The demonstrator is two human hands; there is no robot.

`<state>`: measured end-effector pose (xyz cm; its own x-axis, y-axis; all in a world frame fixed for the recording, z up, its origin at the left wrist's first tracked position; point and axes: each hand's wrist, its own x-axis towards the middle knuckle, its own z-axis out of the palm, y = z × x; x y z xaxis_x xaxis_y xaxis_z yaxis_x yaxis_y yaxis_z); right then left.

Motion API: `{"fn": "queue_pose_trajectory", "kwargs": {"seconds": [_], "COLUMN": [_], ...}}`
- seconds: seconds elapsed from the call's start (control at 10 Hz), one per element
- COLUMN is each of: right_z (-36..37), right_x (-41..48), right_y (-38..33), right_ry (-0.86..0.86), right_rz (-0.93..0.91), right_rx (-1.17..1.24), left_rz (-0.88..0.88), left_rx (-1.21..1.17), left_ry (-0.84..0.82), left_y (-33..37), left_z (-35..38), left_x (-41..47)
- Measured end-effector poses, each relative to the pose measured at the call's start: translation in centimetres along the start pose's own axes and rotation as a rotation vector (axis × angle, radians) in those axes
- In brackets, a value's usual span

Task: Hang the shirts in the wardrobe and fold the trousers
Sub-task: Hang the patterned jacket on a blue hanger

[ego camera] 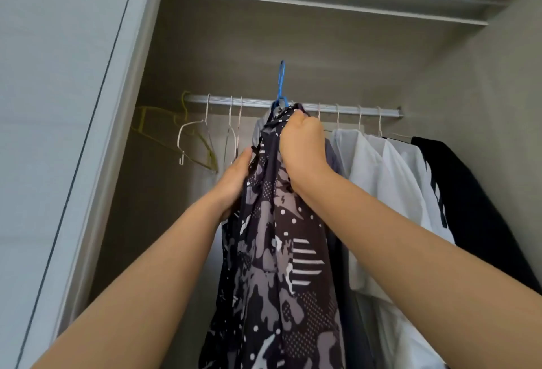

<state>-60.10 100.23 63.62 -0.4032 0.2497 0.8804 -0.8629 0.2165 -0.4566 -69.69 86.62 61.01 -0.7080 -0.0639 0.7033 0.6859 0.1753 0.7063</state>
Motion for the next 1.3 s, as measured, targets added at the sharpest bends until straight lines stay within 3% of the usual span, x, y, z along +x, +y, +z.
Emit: {"fn": "queue_pose_trajectory", "kwargs": {"seconds": [0.1, 0.2, 0.3, 0.4, 0.5, 0.7, 0.9, 1.1, 1.2, 1.3], "right_z": [1.9, 3.3, 4.8, 6.2, 7.4, 9.1, 9.1, 8.9, 8.8, 8.9], "right_x": [2.0, 3.3, 4.2, 5.1, 6.3, 7.5, 7.1, 4.9, 3.6, 2.6], "right_y": [0.0, 0.0, -0.5, -0.8, -0.2, 2.3, 3.7, 4.5, 5.2, 5.8], "right_ry": [-0.033, -0.083, -0.139, -0.180, -0.156, -0.204, -0.277, -0.268, -0.117, -0.090], "right_rz": [0.013, -0.017, 0.020, 0.001, 0.050, 0.024, 0.011, -0.227, -0.498, -0.618], "right_rx": [-0.033, -0.074, -0.113, -0.332, -0.153, -0.384, -0.452, -0.567, -0.884, -0.964], "left_rz": [0.023, 0.126, 0.215, 0.142, 0.147, 0.146, 0.126, 0.151, 0.177, 0.185], "left_rx": [-0.237, -0.235, 0.021, 0.119, 0.305, 0.431, 0.473, 0.436, 0.418, 0.393], "left_ry": [0.038, 0.105, 0.099, -0.032, 0.039, 0.246, 0.264, 0.297, 0.311, 0.324], "left_y": [1.0, 1.1, 0.2, -0.9, -1.9, -3.8, -6.1, -7.0, -6.9, -6.7], "left_z": [0.1, 0.0, -0.4, -0.3, -0.3, -1.5, -1.6, -1.4, -1.5, -1.4], "left_x": [-3.1, -6.4, -8.8, -9.4, -8.3, -6.7, -5.9, -6.4, -6.6, -7.3]}}
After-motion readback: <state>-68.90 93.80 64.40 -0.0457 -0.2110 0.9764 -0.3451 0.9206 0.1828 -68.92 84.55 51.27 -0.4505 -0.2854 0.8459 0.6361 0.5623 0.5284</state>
